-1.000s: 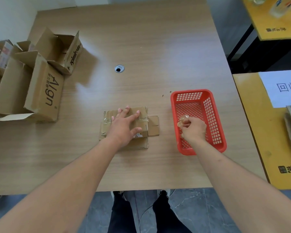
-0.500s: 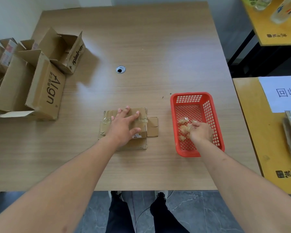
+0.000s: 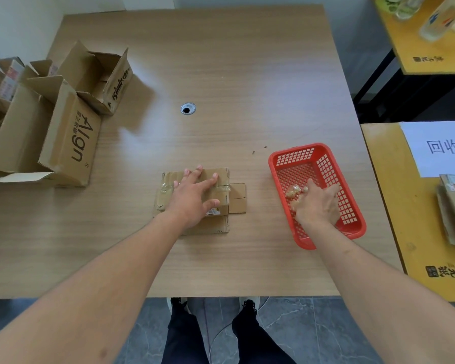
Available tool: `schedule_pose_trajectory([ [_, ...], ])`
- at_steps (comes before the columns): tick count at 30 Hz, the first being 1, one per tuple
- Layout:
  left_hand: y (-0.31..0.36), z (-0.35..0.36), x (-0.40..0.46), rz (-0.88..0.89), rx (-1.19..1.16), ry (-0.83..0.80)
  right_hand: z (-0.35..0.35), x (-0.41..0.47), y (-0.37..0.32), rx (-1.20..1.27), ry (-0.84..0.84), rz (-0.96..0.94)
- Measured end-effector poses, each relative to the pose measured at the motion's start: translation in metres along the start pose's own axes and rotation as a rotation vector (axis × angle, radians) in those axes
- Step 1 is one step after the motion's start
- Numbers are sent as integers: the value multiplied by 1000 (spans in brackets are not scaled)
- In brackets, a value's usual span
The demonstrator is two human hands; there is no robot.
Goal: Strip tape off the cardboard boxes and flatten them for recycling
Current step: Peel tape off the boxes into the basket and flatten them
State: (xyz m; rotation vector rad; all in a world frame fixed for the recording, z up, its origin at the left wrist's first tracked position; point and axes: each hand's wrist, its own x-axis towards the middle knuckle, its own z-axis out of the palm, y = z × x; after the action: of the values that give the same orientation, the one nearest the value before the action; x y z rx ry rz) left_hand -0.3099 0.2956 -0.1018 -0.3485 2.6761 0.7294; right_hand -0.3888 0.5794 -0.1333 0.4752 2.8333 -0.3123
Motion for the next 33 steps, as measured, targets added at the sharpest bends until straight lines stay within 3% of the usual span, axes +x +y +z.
schedule_pose_trajectory([
  [4, 1, 0, -1, 2, 12, -1, -3, -4, -17, 184, 57, -271],
  [8, 1, 0, -2, 6, 28, 2, 3, -18, -44, 450, -5, -599],
  [11, -1, 1, -2, 16, 22, 16, 6, -35, -68, 508, -68, -716],
  [14, -3, 2, -1, 20, 18, 20, 16, -47, -89, 530, -273, -630],
  [17, -3, 3, -1, 21, 25, 16, 36, -56, -99, 734, -458, -413],
  [20, -4, 2, -1, 22, 23, 7, 36, -63, -106, 1010, -482, -109],
  [22, -4, 2, 0, 23, 30, -1, 34, -62, -106, 1097, -486, -10],
  [25, -5, 1, 0, 27, 32, -1, 34, -61, -109, 1095, -458, -21],
  [33, -9, -5, 1, 82, 84, -59, 29, -60, -109, 650, -351, -304],
])
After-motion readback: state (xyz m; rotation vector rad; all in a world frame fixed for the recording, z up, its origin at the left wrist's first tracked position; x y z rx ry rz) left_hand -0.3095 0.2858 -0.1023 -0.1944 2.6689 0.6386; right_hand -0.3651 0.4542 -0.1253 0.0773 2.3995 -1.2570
